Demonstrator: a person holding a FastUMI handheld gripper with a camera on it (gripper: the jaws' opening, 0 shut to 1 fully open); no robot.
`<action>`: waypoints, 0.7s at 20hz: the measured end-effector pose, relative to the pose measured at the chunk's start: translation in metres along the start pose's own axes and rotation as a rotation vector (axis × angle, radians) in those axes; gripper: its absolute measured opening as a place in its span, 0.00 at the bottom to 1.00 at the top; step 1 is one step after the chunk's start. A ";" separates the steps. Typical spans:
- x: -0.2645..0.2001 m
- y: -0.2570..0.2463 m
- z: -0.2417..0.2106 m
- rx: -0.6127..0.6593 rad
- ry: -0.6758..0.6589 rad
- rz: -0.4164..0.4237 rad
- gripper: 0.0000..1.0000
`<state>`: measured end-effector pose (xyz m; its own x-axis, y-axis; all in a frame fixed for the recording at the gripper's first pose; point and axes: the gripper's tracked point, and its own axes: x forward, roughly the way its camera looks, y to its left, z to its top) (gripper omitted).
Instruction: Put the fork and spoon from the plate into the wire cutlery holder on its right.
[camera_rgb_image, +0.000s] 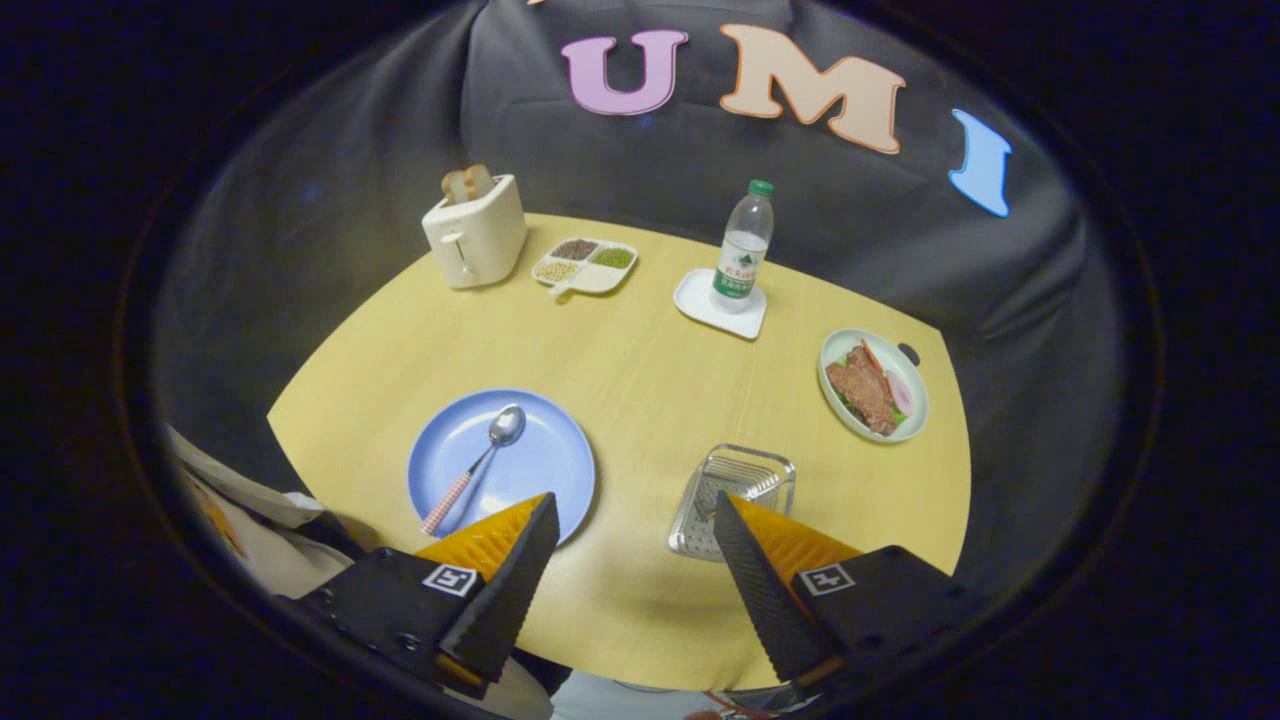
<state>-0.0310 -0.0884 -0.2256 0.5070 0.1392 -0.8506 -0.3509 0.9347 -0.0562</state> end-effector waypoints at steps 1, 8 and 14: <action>-0.001 0.006 -0.002 0.016 -0.031 -0.012 1.00; 0.005 0.046 -0.003 0.111 -0.164 -0.071 0.99; 0.033 0.084 -0.023 0.142 -0.166 -0.091 0.99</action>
<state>-0.0617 -0.0129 -0.2707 0.6578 0.0936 -0.7473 -0.1901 0.9808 -0.0445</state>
